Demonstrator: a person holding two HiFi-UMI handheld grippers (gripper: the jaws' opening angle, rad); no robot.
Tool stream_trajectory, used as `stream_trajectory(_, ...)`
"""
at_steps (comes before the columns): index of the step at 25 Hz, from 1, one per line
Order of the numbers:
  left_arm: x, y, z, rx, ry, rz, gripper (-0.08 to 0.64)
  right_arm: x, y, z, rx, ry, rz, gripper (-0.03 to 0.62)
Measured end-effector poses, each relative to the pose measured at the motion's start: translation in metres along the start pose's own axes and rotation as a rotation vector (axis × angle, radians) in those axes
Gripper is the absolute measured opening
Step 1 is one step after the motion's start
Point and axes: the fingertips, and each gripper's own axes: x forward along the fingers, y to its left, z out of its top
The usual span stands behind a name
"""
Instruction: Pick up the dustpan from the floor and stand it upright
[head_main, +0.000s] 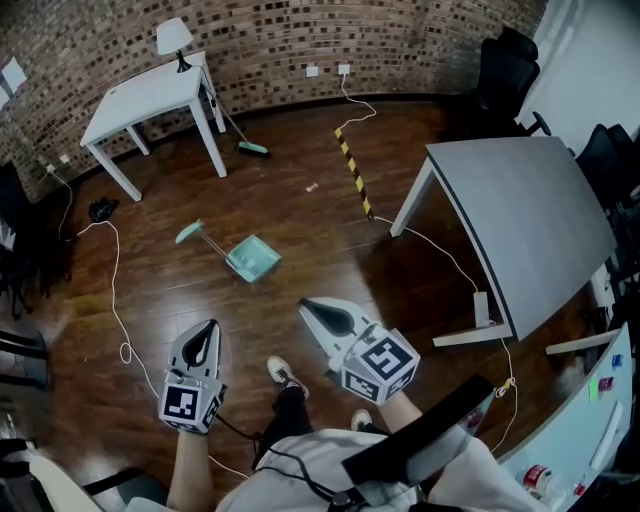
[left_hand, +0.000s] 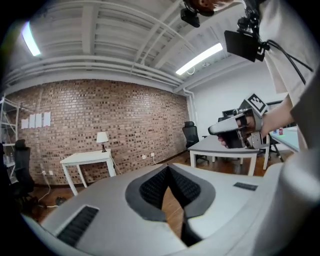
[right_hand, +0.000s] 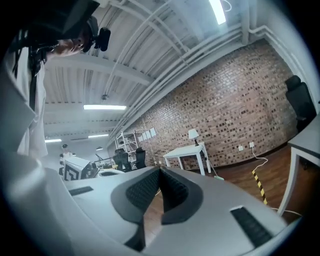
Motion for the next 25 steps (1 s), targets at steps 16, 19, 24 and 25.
stream_trajectory(16,-0.115,-0.211,0.059,-0.047,-0.05,0.08,0.0,-0.258,0.025,-0.021,-0.025,0.06,-0.074,-0.02)
stream_trajectory(19,-0.125,-0.21,0.064,-0.044,-0.059,0.086,0.0,-0.26,0.035,-0.022,-0.023,0.051,-0.076,-0.02)
stream_trajectory(24,-0.134,-0.189,0.085,-0.004,-0.117,0.101,0.002,-0.24,0.051,-0.001,-0.07,-0.002,-0.071,-0.02)
stream_trajectory(25,-0.138,-0.181,0.088,-0.003,-0.12,0.111,0.002,-0.234,0.057,0.003,-0.09,-0.01,-0.065,-0.02)
